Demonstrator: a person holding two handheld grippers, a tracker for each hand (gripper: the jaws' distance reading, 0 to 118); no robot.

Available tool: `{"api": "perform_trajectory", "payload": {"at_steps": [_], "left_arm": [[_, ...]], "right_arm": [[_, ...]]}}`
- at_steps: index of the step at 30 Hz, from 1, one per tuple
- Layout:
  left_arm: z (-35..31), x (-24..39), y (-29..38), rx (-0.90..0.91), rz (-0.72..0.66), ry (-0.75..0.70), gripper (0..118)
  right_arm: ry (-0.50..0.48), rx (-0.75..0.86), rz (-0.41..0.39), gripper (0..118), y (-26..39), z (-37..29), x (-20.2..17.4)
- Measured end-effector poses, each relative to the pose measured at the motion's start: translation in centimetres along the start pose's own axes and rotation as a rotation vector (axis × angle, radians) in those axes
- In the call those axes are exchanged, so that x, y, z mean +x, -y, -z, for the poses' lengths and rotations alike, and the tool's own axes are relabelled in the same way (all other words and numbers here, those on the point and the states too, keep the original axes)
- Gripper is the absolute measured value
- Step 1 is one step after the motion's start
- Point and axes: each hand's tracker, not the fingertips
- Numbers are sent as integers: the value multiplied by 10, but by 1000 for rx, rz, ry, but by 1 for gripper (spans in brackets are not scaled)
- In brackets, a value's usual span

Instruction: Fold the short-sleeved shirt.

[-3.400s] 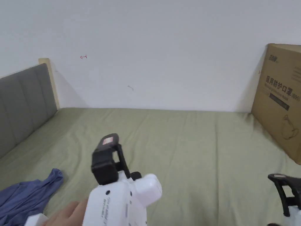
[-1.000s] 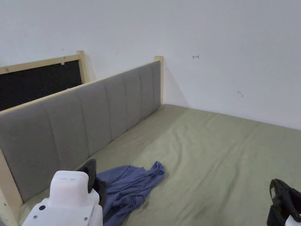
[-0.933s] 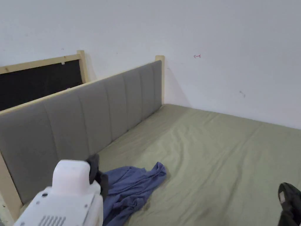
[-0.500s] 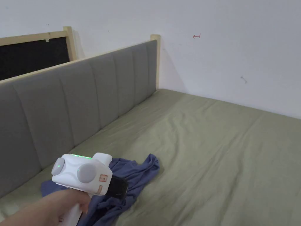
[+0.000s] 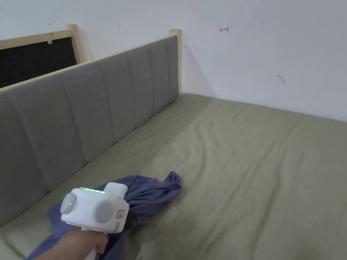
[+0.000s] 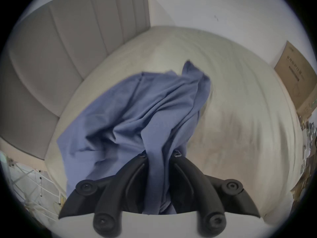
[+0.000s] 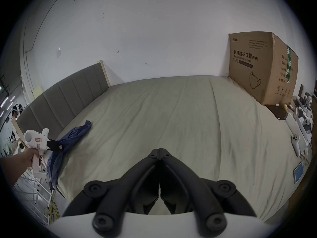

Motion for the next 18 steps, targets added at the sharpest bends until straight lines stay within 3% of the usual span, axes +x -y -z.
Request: {"api": "perform_trajectory", "payload": {"at_steps": [5, 9, 13, 18], "left_arm": [[-123, -12, -23, 358, -131, 43, 16], [-237, 29, -56, 614, 8, 116, 16], [-333, 107, -79, 815, 166, 307, 16], [-384, 225, -83, 884, 348, 506, 16]], "right_arm": [[-46, 78, -12, 0, -12, -34, 4], [-49, 149, 11, 0, -20, -59, 16], [-33, 210, 47, 0, -26, -83, 34], [38, 274, 96, 0, -30, -112, 68]]}}
